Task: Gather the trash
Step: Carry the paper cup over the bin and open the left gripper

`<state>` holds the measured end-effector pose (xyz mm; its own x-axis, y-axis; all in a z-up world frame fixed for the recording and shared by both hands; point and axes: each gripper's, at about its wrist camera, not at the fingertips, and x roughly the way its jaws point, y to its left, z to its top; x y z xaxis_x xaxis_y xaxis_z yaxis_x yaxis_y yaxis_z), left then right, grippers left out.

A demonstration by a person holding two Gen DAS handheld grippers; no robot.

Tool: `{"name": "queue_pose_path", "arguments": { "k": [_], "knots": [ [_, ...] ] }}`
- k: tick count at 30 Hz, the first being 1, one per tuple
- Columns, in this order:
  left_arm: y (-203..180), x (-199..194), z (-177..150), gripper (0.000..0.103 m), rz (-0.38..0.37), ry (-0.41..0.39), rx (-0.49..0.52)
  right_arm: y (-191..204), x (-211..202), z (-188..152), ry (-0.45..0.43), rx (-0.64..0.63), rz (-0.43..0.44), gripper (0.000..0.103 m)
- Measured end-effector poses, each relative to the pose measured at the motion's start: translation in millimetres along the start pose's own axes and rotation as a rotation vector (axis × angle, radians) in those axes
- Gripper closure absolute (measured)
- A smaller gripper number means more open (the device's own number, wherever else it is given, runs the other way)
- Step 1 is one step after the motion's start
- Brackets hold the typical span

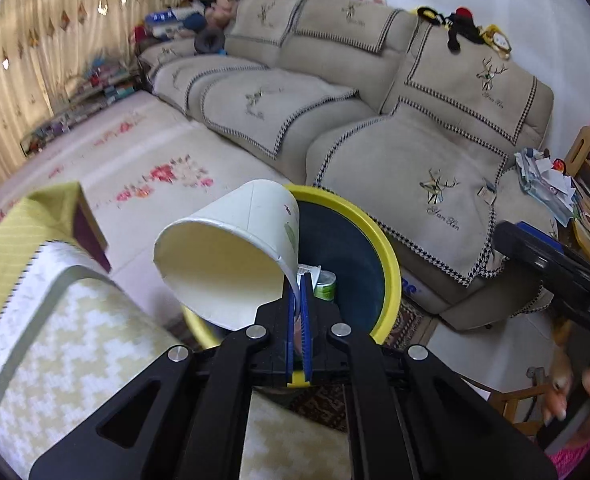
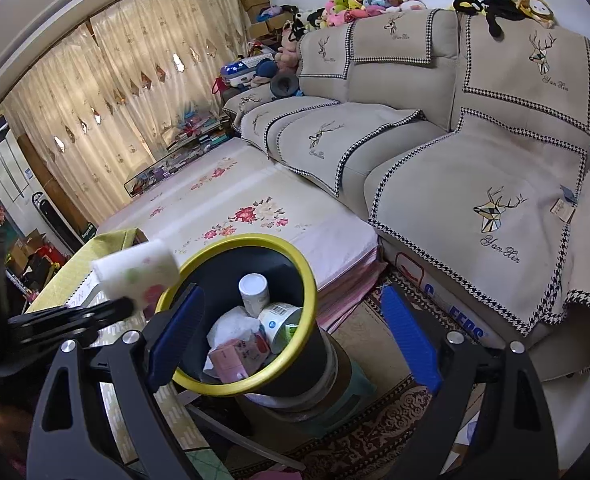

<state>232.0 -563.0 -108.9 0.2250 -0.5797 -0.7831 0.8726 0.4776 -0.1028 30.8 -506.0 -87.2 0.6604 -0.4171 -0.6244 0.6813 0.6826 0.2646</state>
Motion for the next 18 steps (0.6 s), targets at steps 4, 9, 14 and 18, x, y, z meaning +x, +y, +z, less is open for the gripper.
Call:
{"name": "queue_pose_path", "arguments": {
  "k": [4,9,14,18],
  "knots": [
    [-2,36,10,0.099,-0.006,0.037,-0.004,-4,3,-1,0.009,0.008,-0.003,0.018],
    [10,59,9,0.079,0.000,0.065,-0.041,3,1,-2,0.015,-0.005,0.001,0.018],
    [29,13,-13,0.041,0.016,0.008,-0.074,23,-8,-9,0.020,-0.082,0.022,0.018],
    [40,-66,-40,0.008,0.062,-0.133,-0.108,47,-19,-23,0.033,-0.161,0.067,0.018]
  ]
}}
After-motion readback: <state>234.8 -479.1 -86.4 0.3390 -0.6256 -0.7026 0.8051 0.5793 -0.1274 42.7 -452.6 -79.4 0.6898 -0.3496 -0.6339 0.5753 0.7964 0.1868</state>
